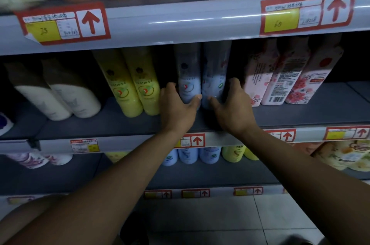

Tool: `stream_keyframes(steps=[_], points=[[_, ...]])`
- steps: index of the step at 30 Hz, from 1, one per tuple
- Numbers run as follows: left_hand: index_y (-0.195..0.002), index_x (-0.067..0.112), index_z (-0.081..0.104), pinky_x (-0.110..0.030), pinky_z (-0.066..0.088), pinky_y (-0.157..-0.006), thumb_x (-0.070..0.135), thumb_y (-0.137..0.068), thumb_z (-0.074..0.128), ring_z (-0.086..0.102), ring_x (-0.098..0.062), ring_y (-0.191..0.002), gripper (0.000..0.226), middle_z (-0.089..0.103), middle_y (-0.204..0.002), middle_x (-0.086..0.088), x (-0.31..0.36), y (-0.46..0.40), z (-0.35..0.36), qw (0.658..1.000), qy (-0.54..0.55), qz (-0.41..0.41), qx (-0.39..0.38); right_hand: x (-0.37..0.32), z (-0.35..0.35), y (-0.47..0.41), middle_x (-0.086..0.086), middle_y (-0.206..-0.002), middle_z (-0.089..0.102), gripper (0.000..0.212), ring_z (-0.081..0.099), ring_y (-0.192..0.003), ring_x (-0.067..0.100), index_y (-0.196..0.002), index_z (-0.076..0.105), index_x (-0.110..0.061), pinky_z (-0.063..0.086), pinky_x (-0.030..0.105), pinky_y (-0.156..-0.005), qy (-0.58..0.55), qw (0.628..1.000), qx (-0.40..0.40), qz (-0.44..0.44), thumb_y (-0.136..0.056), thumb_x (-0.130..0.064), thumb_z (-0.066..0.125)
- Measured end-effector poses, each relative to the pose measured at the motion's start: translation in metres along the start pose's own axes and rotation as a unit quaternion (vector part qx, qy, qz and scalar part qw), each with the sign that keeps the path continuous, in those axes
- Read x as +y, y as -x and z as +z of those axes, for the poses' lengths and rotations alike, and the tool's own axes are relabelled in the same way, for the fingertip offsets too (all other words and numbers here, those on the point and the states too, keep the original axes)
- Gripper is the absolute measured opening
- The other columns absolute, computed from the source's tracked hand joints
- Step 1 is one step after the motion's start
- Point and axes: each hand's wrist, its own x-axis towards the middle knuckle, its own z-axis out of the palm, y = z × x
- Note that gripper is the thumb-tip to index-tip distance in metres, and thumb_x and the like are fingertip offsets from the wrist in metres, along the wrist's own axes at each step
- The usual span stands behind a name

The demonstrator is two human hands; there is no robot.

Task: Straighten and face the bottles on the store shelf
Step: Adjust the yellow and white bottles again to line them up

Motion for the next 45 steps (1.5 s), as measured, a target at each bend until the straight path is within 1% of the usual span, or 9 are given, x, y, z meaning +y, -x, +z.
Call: stream_keyframes(steps=[3,7,17,22,27,32,36,42,45], points=[[-0.104,0.017,0.056,-0.04,0.056,-0.081,0.055,-0.065,0.076,0.064,-0.021,-0.095,0.058,0.061,-0.104,-0.002,0.005,0.003,-0.001,1.0,-0.017,0.006,0.013,-0.001,-0.002,-0.001,0.007,-0.111,0.065,0.037,0.062,-0.098,0.023,-0.108,0.045,-0.016,0.052,0.038,-0.077,0.0,1.0,0.001,0.002,-0.087,-0.028,0.074],[-0.102,0.016,0.055,-0.024,0.046,-0.07,0.036,-0.075,0.078,0.064,-0.016,-0.092,0.04,0.065,-0.1,0.001,0.009,0.006,-0.002,1.0,-0.028,0.003,0.003,-0.002,-0.001,0.0,0.0,-0.098,0.062,0.033,0.057,-0.084,0.017,-0.102,0.045,-0.018,0.041,0.028,-0.067,0.009,1.0,0.006,-0.003,-0.087,-0.026,0.072],[-0.1,0.016,0.057,0.003,0.037,-0.056,0.029,-0.074,0.084,0.062,-0.006,-0.082,0.04,0.071,-0.099,0.003,0.01,0.004,-0.006,1.0,-0.003,0.008,0.004,-0.007,-0.001,0.001,-0.001,-0.098,0.06,0.035,0.059,-0.087,0.018,-0.108,0.048,-0.011,0.051,0.035,-0.073,0.005,1.0,0.012,0.005,-0.086,-0.022,0.073],[-0.102,0.017,0.057,-0.002,0.039,-0.058,0.032,-0.075,0.084,0.065,-0.007,-0.086,0.041,0.071,-0.101,0.003,0.008,0.003,-0.006,1.0,-0.004,0.008,0.004,-0.007,0.001,0.001,0.011,-0.109,0.056,0.042,0.056,-0.098,0.026,-0.103,0.045,-0.013,0.041,0.03,-0.074,0.043,0.998,0.035,0.004,-0.084,-0.033,0.076],[-0.103,0.018,0.057,-0.003,0.043,-0.062,0.031,-0.075,0.084,0.069,-0.006,-0.088,0.041,0.072,-0.102,0.005,0.008,0.003,-0.006,1.0,0.014,0.006,0.0,-0.011,0.003,0.004,0.013,-0.113,0.056,0.049,0.058,-0.101,0.032,-0.107,0.046,-0.011,0.045,0.036,-0.074,0.091,0.994,0.053,0.003,-0.083,-0.043,0.076],[-0.104,0.019,0.057,-0.016,0.054,-0.071,0.029,-0.075,0.084,0.069,-0.006,-0.091,0.041,0.072,-0.104,0.004,0.006,0.003,-0.005,1.0,0.029,0.01,0.001,-0.011,0.004,0.003,0.013,-0.113,0.057,0.048,0.059,-0.1,0.032,-0.105,0.046,-0.011,0.044,0.035,-0.074,0.084,0.994,0.064,-0.007,-0.083,-0.038,0.078],[-0.101,0.02,0.056,-0.018,0.054,-0.071,0.028,-0.075,0.084,0.069,-0.007,-0.089,0.04,0.072,-0.101,0.005,0.006,0.002,-0.004,0.999,0.033,0.013,-0.001,-0.01,0.004,0.001,0.012,-0.105,0.062,0.037,0.062,-0.095,0.032,-0.099,0.04,-0.015,0.051,0.039,-0.073,0.049,0.998,0.037,-0.006,-0.085,-0.029,0.072],[-0.102,0.02,0.055,-0.013,0.05,-0.069,0.029,-0.075,0.085,0.069,-0.007,-0.091,0.041,0.071,-0.105,0.005,0.006,0.002,-0.005,0.999,0.032,0.008,-0.003,-0.009,0.003,-0.003,0.015,-0.11,0.057,0.052,0.057,-0.1,0.032,-0.103,0.048,-0.009,0.038,0.031,-0.073,0.062,0.997,0.045,0.003,-0.079,-0.042,0.082],[-0.102,0.023,0.054,-0.018,0.054,-0.072,0.028,-0.075,0.085,0.069,-0.006,-0.091,0.041,0.071,-0.104,0.006,0.006,0.001,-0.005,0.999,0.038,0.006,-0.009,-0.008,0.003,-0.002,0.014,-0.109,0.059,0.044,0.058,-0.099,0.032,-0.101,0.047,-0.012,0.041,0.033,-0.072,0.069,0.996,0.048,-0.009,-0.083,-0.038,0.078]])
